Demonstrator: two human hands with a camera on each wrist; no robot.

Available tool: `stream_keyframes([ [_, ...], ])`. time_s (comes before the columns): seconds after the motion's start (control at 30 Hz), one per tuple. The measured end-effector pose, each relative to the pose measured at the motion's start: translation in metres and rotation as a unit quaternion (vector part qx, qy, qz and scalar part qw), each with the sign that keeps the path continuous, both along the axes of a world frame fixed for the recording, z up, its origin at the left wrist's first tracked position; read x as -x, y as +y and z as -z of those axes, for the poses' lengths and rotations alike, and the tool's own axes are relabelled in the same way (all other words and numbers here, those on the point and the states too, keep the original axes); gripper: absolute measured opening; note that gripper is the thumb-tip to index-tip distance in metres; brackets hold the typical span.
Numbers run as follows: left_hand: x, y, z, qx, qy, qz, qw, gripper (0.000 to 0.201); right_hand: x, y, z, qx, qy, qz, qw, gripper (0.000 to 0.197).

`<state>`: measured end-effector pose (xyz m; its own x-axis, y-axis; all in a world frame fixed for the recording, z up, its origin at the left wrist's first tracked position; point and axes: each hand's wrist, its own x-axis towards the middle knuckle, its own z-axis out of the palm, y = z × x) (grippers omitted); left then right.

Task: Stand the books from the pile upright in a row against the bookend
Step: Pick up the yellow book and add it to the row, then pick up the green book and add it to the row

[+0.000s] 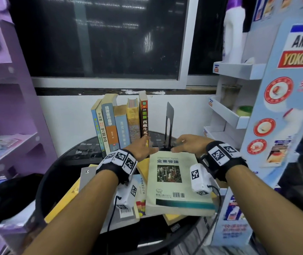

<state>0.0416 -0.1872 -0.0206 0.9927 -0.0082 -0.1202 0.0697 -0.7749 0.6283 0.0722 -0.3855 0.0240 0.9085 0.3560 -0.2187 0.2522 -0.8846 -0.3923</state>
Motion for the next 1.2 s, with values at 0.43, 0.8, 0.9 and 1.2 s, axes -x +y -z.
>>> stream_keyframes([
  [0.43,0.003,-0.032,0.022,-0.062,0.099,-0.057,0.992,0.082,0.011,-0.028,0.036,-0.026,0.059,0.104,0.993,0.072],
  [0.8,0.002,-0.03,0.03,-0.017,0.142,-0.068,0.987,0.063,0.023,-0.031,0.035,-0.014,0.066,0.1,0.993,0.051],
  [0.9,0.003,-0.028,0.028,-0.015,0.144,-0.075,0.987,0.069,0.023,-0.03,0.035,-0.026,0.061,0.109,0.992,0.052],
  [1.2,0.011,-0.018,0.032,0.126,0.132,-0.11,0.977,0.054,0.019,-0.022,0.04,-0.068,0.041,0.131,0.988,0.063],
])
